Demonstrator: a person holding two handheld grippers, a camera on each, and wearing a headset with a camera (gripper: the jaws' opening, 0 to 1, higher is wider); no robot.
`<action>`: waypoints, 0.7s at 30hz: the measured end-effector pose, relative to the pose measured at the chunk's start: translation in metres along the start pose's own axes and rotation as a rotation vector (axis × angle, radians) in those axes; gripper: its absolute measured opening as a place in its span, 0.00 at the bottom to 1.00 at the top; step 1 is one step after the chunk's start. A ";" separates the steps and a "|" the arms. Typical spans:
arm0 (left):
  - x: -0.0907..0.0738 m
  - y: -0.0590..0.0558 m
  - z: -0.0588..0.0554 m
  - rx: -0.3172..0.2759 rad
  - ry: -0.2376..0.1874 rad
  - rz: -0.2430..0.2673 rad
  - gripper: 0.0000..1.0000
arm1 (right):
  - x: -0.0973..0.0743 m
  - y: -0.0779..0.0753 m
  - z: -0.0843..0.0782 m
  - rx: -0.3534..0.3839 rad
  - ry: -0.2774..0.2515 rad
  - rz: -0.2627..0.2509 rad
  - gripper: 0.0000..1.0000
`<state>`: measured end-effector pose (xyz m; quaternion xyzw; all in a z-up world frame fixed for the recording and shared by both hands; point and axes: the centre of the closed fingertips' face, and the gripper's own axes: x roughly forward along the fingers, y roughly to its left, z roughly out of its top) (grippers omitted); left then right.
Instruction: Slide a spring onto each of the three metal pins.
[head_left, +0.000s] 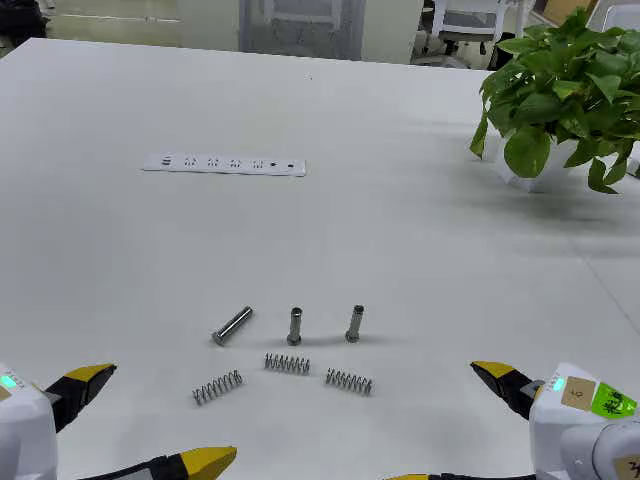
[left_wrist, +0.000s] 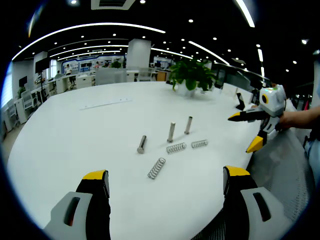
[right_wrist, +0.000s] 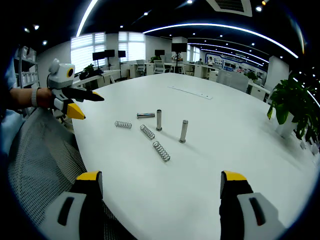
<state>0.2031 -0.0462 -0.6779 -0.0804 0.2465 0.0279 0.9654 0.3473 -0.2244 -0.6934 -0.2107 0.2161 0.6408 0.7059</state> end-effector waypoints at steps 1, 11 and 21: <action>0.000 0.001 0.000 -0.005 -0.001 0.000 0.97 | 0.000 0.000 0.000 0.000 0.000 0.000 0.99; 0.000 0.000 0.001 -0.035 0.000 0.000 0.98 | 0.000 -0.001 0.001 -0.005 -0.002 -0.006 0.99; 0.001 -0.001 -0.002 -0.022 0.011 0.002 0.99 | -0.001 -0.005 0.002 0.009 -0.011 -0.022 0.99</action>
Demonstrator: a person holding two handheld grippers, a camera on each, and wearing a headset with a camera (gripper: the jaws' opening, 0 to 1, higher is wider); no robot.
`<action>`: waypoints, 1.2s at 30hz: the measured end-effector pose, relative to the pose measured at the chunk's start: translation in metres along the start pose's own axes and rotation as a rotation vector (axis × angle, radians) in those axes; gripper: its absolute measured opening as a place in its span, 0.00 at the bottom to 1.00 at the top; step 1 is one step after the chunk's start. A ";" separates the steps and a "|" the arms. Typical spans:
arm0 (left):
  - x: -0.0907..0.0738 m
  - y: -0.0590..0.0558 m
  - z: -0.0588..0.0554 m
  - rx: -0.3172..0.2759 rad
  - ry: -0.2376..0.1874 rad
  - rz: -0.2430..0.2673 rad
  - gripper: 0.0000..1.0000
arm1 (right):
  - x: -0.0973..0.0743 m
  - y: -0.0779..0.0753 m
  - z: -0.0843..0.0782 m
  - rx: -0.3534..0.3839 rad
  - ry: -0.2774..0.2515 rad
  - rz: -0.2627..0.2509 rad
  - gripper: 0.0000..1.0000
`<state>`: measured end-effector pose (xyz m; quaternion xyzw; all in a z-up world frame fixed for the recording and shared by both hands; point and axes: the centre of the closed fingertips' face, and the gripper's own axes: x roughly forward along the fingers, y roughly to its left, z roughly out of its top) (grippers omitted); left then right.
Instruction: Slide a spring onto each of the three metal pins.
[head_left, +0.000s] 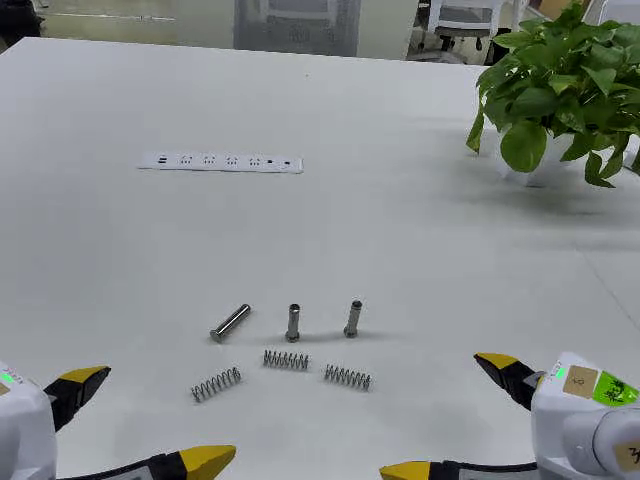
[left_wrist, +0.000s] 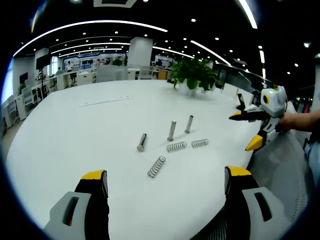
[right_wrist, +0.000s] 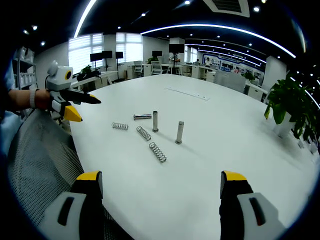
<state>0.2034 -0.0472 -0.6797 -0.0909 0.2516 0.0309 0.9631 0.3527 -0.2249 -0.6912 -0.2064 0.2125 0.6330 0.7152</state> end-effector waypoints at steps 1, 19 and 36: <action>0.000 0.000 0.000 0.002 0.002 0.002 0.99 | 0.000 0.000 0.000 -0.001 0.001 0.000 0.99; 0.002 0.001 -0.004 0.024 0.030 0.010 0.98 | -0.001 -0.002 0.001 -0.002 -0.005 -0.008 0.99; 0.030 0.015 0.018 0.038 0.080 -0.055 0.94 | -0.001 -0.002 0.002 0.005 -0.012 -0.004 0.99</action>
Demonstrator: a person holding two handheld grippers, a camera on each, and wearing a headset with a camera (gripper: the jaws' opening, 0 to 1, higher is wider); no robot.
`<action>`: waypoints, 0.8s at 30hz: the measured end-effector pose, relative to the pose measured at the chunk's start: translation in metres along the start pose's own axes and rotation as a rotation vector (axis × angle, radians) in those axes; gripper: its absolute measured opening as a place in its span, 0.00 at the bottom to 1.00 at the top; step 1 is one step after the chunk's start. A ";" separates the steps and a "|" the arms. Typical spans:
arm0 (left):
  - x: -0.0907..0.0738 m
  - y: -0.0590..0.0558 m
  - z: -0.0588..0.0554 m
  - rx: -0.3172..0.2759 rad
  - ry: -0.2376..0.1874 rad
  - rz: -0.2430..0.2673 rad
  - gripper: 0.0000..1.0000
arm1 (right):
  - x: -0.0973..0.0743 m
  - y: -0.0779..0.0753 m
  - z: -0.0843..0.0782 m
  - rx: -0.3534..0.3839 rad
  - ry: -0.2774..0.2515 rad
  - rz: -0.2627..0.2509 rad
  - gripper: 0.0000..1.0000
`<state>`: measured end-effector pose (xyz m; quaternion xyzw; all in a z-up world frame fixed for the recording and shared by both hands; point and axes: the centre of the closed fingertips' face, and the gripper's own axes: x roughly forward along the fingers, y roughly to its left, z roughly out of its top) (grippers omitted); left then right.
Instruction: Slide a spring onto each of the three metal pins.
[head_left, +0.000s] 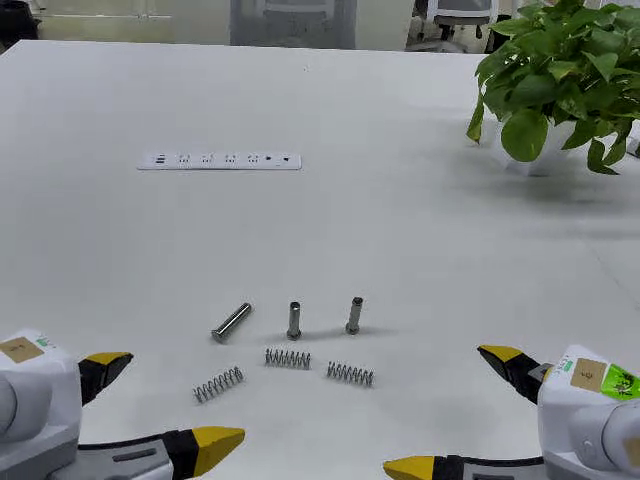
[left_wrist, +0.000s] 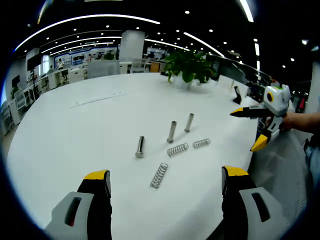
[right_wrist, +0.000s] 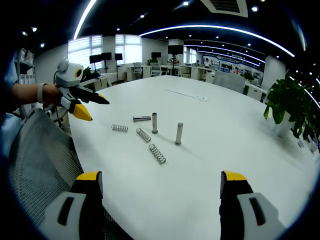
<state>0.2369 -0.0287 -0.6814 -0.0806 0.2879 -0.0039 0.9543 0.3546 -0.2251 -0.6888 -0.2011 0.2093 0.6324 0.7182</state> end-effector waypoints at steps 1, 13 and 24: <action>0.002 -0.001 0.005 -0.004 0.000 0.000 0.93 | 0.000 0.000 0.000 -0.002 0.001 -0.002 0.99; 0.038 0.019 0.018 0.044 0.111 -0.003 0.81 | -0.003 -0.006 0.000 0.005 -0.008 -0.023 0.99; 0.075 0.033 0.038 0.054 0.160 0.003 0.54 | -0.003 -0.005 0.001 0.002 -0.006 -0.020 0.99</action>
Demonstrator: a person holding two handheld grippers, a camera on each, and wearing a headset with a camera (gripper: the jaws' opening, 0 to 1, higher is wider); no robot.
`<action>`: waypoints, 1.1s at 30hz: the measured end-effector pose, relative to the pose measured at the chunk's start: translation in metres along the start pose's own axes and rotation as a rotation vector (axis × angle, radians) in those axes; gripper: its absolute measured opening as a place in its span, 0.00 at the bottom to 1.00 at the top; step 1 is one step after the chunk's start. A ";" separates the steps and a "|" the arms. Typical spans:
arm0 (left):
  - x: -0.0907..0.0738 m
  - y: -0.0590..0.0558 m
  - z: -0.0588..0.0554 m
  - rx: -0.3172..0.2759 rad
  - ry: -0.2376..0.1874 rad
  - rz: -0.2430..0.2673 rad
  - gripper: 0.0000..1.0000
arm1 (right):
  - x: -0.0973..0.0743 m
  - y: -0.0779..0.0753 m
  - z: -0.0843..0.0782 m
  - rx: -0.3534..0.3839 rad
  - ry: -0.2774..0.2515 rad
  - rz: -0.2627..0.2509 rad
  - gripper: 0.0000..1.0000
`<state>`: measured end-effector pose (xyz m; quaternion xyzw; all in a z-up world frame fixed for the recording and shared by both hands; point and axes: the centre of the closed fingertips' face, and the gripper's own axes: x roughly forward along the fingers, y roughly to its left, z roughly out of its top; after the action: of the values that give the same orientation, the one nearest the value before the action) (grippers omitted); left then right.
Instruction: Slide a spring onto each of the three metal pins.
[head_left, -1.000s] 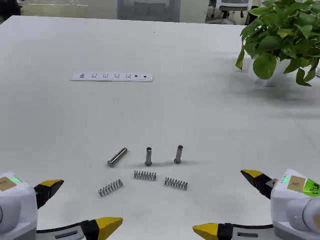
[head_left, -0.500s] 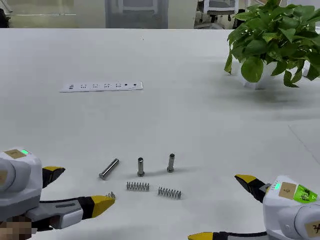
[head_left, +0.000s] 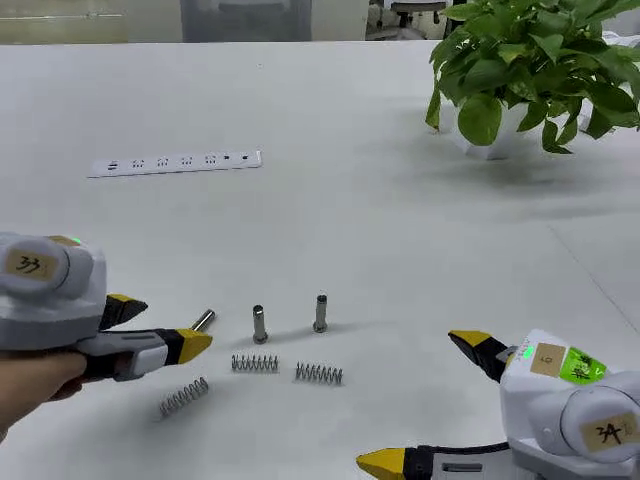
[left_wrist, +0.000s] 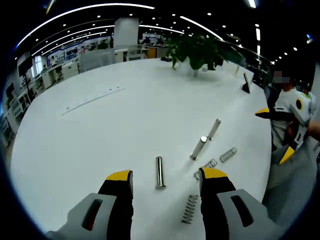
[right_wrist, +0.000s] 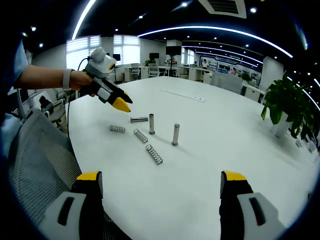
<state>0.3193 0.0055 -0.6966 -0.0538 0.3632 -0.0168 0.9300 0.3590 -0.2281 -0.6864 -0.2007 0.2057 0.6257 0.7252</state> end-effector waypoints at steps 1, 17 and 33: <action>0.003 0.002 0.000 0.000 0.006 -0.003 0.52 | 0.000 0.000 0.000 -0.001 0.001 0.001 0.99; 0.043 0.007 -0.003 0.112 0.203 -0.013 0.28 | 0.002 -0.001 -0.002 0.003 0.006 0.005 0.99; 0.063 0.009 -0.017 0.206 0.366 0.036 0.19 | 0.001 0.000 -0.001 0.003 0.006 0.003 0.99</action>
<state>0.3541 0.0088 -0.7529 0.0518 0.5233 -0.0468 0.8493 0.3595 -0.2276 -0.6875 -0.2011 0.2090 0.6259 0.7240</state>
